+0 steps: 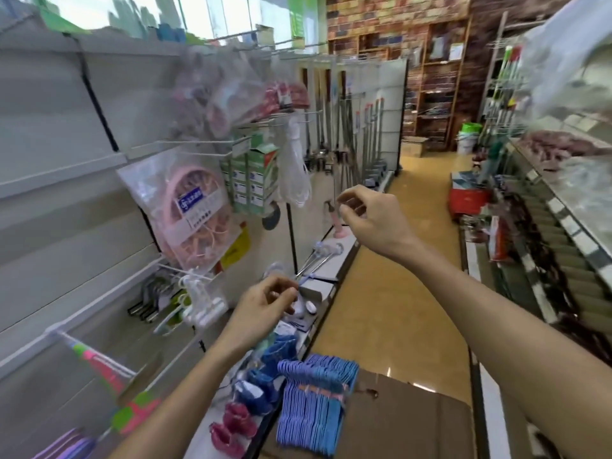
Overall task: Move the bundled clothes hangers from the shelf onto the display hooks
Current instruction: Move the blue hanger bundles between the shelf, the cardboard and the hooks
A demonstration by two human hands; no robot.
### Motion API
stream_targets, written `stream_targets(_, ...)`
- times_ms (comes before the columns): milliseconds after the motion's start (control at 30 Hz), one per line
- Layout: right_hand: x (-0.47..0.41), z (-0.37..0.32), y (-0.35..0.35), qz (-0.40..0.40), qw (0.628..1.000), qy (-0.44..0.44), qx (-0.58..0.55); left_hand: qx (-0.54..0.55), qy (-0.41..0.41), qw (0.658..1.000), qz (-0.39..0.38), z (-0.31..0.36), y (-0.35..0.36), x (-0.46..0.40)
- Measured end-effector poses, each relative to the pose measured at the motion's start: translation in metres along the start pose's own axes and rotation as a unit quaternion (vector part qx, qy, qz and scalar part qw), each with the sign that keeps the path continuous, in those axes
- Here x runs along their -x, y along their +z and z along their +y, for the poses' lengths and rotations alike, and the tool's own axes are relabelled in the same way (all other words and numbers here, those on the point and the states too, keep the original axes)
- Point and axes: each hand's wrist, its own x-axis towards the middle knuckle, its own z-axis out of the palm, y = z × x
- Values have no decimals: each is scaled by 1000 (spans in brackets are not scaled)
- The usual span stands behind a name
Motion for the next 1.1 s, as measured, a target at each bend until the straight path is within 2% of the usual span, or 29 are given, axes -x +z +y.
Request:
stream_targets(167,0,47,6,7,998,63,25,-47,22,997,-55,-19,19,-40)
stream_targets(367,-3,108,20,2,984,170,49,-45,34,993,-106,-49,38,-109)
stream_targets(667,-10,210,64,27,956,292,19,-47,-8,983,-176,-124,82,-187)
stream_targets(833,8,281,120,10,935,354,-9,-32,-63,982,-173,-194,119,-208)
stream_targets(1100,90,419,248,-46,911,410,-21,-39,-87,986,-138,-353,200,-230)
